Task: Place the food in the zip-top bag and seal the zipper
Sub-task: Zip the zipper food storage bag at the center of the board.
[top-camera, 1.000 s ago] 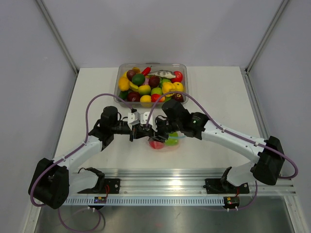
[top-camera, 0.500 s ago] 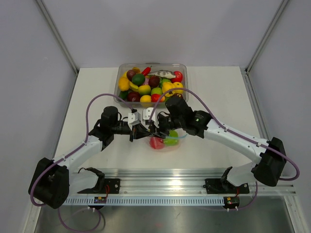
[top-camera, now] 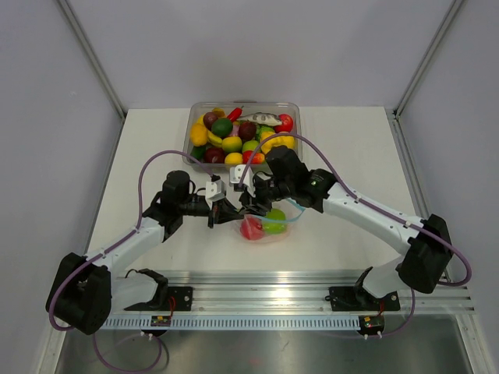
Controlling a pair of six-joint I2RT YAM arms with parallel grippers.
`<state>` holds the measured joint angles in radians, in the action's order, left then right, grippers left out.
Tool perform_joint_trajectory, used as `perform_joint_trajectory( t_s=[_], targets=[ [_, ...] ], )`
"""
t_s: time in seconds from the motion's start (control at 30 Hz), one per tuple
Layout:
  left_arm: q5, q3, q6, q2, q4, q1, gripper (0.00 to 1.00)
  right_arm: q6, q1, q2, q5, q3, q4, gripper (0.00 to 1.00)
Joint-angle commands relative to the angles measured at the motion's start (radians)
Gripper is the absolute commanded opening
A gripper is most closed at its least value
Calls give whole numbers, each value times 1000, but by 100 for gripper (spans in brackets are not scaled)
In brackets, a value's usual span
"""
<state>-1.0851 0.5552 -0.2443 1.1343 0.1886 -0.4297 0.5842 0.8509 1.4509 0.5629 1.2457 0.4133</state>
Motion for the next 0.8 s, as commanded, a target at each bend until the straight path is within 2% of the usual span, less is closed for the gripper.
perform_joint_trajectory(
  t_s=[0.0,0.23,0.43,0.63,0.77],
  targets=[
    [-27,46,-24,7,29,-3,0,20,-7,31,66,64,39,46],
    [-26,45,-24,8,26,-3,0,6,-6,32,78,47,25,44],
    [-25,45,-24,7,28,-3,0,6,-7,52,88,63,41,32],
    [-24,43,-24,2,26,-3,0,3,-7,66,92,69,47,30],
    [-24,43,-24,2,26,-3,0,0,-7,71,88,70,45,20]
  ],
)
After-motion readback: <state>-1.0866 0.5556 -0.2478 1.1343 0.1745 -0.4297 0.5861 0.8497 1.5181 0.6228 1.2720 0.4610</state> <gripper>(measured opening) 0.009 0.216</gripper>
